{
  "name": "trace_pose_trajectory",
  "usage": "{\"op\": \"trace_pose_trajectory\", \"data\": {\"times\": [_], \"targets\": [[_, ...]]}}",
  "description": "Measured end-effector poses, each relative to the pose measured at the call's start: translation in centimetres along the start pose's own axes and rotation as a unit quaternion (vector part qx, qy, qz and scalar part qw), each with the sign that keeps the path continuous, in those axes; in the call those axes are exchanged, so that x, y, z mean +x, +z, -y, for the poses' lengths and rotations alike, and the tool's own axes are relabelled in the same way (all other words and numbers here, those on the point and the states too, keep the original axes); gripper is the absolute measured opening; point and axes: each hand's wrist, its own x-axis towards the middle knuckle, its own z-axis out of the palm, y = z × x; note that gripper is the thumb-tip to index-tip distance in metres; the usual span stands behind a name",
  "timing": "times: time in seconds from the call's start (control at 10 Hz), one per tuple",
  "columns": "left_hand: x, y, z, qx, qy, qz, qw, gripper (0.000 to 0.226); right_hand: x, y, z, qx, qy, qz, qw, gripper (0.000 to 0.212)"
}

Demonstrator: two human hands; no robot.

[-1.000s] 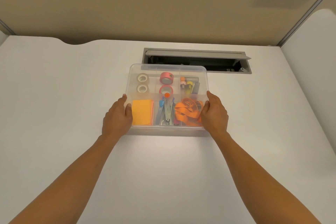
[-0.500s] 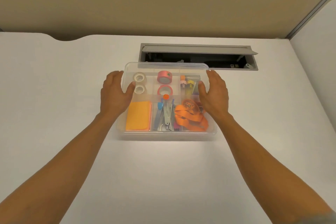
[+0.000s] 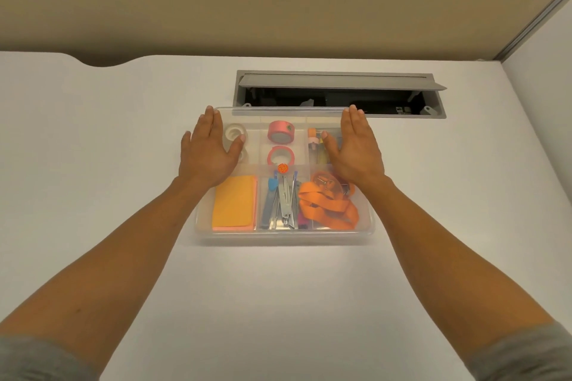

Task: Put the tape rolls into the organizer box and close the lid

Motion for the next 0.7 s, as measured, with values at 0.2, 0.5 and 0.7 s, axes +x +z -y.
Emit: {"op": "trace_pose_trajectory", "data": {"times": [0.2, 0.5, 0.7], "targets": [[0.1, 0.0, 0.1, -0.003, 0.000, -0.005, 1.000, 0.080, 0.2, 0.2, 0.0, 0.006, 0.011, -0.001, 1.000, 0.079], [-0.2, -0.3, -0.2, -0.032, -0.008, -0.013, 0.999, 0.080, -0.2, 0.1, 0.0, 0.029, 0.020, -0.016, 0.999, 0.079], [-1.1, -1.6, -0.5, -0.090, 0.010, -0.108, 0.990, 0.072, -1.4, -1.0, 0.5, 0.011, -0.039, -0.144, 0.989, 0.048]]}}
